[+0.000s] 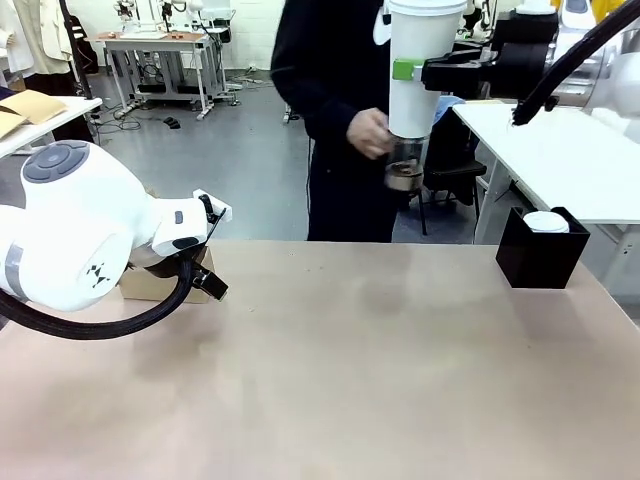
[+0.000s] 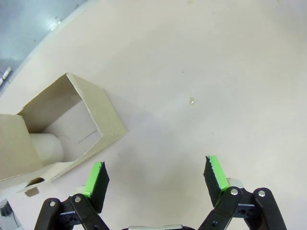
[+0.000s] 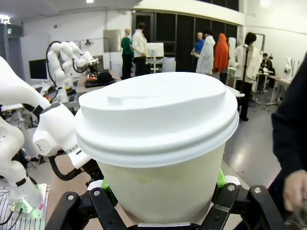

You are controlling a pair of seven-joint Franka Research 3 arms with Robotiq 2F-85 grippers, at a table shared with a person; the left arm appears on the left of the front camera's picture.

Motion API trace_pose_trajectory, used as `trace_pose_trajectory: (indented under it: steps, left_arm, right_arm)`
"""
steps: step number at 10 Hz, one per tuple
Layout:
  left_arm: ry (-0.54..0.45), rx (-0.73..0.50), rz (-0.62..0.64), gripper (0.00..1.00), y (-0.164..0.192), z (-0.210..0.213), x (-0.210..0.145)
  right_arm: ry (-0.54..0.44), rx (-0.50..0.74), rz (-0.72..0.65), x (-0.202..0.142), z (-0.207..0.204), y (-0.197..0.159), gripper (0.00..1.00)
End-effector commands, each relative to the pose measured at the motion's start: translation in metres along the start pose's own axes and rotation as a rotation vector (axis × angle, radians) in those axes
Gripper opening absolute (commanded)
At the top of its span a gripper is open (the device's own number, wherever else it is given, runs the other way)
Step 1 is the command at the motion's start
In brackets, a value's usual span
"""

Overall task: Pour a drink into a cup and package it in a carrier.
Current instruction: Position the Cup Carrier in the center of the table.

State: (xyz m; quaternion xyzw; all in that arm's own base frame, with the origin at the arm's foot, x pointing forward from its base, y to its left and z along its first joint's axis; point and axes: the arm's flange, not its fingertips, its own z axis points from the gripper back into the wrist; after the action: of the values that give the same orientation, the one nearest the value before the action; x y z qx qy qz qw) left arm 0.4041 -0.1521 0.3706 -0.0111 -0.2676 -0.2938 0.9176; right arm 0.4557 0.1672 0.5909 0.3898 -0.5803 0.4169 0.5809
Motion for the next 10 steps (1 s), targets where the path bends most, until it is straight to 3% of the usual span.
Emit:
trace_pose_trajectory:
  steps: [1, 4, 5, 10]
  left_arm:
    - [0.000, -0.002, 0.001, 1.00, 0.000, 0.000, -0.001]
    - [0.000, 0.000, 0.000, 1.00, 0.000, 0.000, 0.000]
    - [0.004, -0.005, 0.016, 1.00, 0.001, 0.020, 0.002]
    - [0.092, 0.072, 0.181, 1.00, 0.016, 0.150, 0.078]
  right_arm:
    - [-0.002, -0.005, 0.012, 0.003, -0.001, 0.002, 0.84]
    - [-0.002, -0.005, 0.012, 0.003, -0.001, 0.002, 0.84]
    - [-0.002, -0.005, 0.012, 0.003, -0.001, 0.002, 0.84]
    - [-0.002, -0.005, 0.012, 0.003, -0.001, 0.002, 0.84]
